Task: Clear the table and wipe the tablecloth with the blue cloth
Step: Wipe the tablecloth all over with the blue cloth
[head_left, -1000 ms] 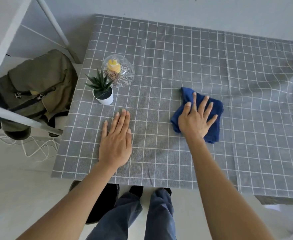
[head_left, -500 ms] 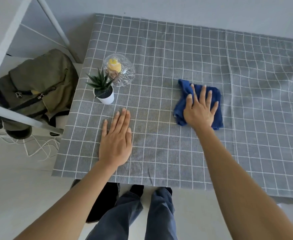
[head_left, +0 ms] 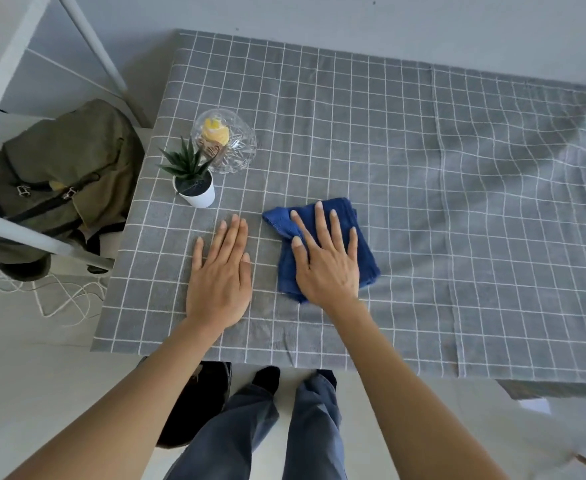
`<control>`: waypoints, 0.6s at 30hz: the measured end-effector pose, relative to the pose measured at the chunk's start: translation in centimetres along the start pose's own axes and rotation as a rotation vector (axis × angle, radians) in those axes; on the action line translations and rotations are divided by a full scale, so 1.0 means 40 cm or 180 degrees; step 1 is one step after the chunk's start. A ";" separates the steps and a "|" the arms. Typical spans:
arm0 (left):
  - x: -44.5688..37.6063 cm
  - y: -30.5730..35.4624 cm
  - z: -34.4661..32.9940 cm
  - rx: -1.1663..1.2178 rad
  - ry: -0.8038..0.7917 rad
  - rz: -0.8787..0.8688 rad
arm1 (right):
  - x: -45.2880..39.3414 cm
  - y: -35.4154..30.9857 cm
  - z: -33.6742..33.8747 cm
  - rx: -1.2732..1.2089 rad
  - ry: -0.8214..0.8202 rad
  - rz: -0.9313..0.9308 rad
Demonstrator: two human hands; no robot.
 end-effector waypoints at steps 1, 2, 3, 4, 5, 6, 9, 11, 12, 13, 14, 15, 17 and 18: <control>-0.001 -0.002 -0.001 -0.0010 -0.0010 -0.0014 | 0.002 0.024 0.008 0.0001 0.0003 -0.0021; -0.002 -0.003 -0.002 -0.0020 -0.0014 -0.0031 | 0.005 0.055 0.016 0.0038 0.0019 -0.0100; -0.002 -0.005 -0.003 -0.0028 -0.0012 -0.0051 | 0.007 0.092 0.026 0.0107 0.0049 -0.0237; -0.001 -0.006 -0.004 -0.0031 -0.0013 -0.0068 | 0.011 0.134 0.036 0.0187 0.0088 -0.0420; -0.001 -0.007 -0.005 -0.0036 -0.0020 -0.0078 | 0.016 0.178 0.050 0.0248 0.0133 -0.0635; -0.001 -0.007 -0.007 -0.0048 -0.0025 -0.0084 | 0.023 0.220 0.062 0.0268 0.0177 -0.0858; 0.000 -0.011 -0.008 -0.0054 -0.0001 -0.0056 | 0.042 0.282 0.084 0.0167 0.0245 -0.1351; -0.001 -0.012 -0.010 -0.0060 0.0012 -0.0041 | 0.049 0.266 0.082 0.0090 0.0298 -0.1484; -0.002 -0.012 -0.010 -0.0068 0.0020 -0.0038 | 0.052 0.248 0.079 0.0037 0.0329 -0.1510; -0.002 -0.011 -0.010 -0.0069 0.0026 -0.0035 | 0.057 0.225 0.074 -0.0007 0.0348 -0.1502; -0.001 -0.010 -0.010 -0.0064 0.0027 -0.0033 | 0.064 0.198 0.069 -0.0034 0.0350 -0.1454; -0.001 -0.010 -0.010 -0.0060 0.0024 -0.0030 | 0.073 0.165 0.061 -0.0050 0.0332 -0.1367; -0.001 -0.010 -0.010 -0.0059 0.0014 -0.0022 | 0.096 0.090 0.037 -0.0053 0.0251 -0.1106; -0.001 -0.009 -0.009 -0.0047 0.0024 -0.0024 | 0.108 0.053 0.024 -0.0045 0.0219 -0.0959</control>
Point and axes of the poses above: each hand's wrist, its own x-axis away from the middle knuckle, its own z-axis out of the back of the hand, y = z × x, the point moved 7 cm from there along -x, towards the middle knuckle, and after that the axes turned 10 degrees about y, right-handed, at the moved point
